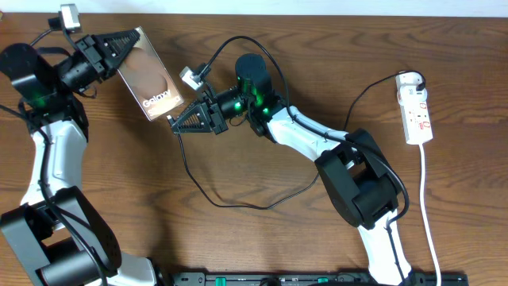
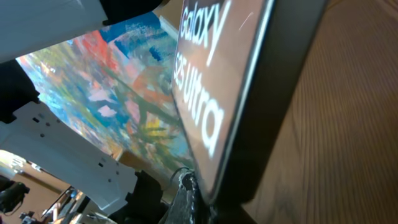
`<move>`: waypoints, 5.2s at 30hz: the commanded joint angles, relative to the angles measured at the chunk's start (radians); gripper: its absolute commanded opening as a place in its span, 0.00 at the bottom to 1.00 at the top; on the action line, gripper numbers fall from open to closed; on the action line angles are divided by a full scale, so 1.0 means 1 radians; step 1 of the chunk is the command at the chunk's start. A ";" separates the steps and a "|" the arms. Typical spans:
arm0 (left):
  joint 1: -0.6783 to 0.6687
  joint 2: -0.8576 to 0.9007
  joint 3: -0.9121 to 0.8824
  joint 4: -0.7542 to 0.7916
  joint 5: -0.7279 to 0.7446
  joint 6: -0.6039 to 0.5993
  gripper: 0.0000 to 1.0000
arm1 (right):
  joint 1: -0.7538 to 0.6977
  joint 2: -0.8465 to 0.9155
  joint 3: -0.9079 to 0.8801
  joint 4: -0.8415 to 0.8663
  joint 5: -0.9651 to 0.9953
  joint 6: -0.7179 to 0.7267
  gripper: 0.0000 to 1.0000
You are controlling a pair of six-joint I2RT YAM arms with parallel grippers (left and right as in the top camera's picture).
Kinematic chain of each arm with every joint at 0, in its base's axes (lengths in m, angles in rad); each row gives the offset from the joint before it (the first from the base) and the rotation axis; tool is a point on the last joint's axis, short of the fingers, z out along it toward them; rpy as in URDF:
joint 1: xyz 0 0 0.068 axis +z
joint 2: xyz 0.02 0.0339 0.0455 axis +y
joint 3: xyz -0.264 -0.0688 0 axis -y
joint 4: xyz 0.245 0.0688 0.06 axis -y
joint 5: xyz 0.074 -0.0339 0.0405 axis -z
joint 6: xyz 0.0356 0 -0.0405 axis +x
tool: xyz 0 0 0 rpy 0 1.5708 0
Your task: Plug charger to phone and switch on socket
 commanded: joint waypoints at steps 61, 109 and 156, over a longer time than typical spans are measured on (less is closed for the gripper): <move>-0.030 -0.013 0.009 0.012 0.062 0.029 0.07 | 0.008 -0.010 0.006 0.044 0.021 0.030 0.01; -0.030 -0.013 0.009 0.013 0.121 0.105 0.08 | -0.020 -0.010 0.006 0.104 0.112 0.138 0.01; -0.030 -0.013 0.009 0.013 0.208 0.139 0.08 | -0.027 -0.010 0.006 0.152 0.144 0.184 0.01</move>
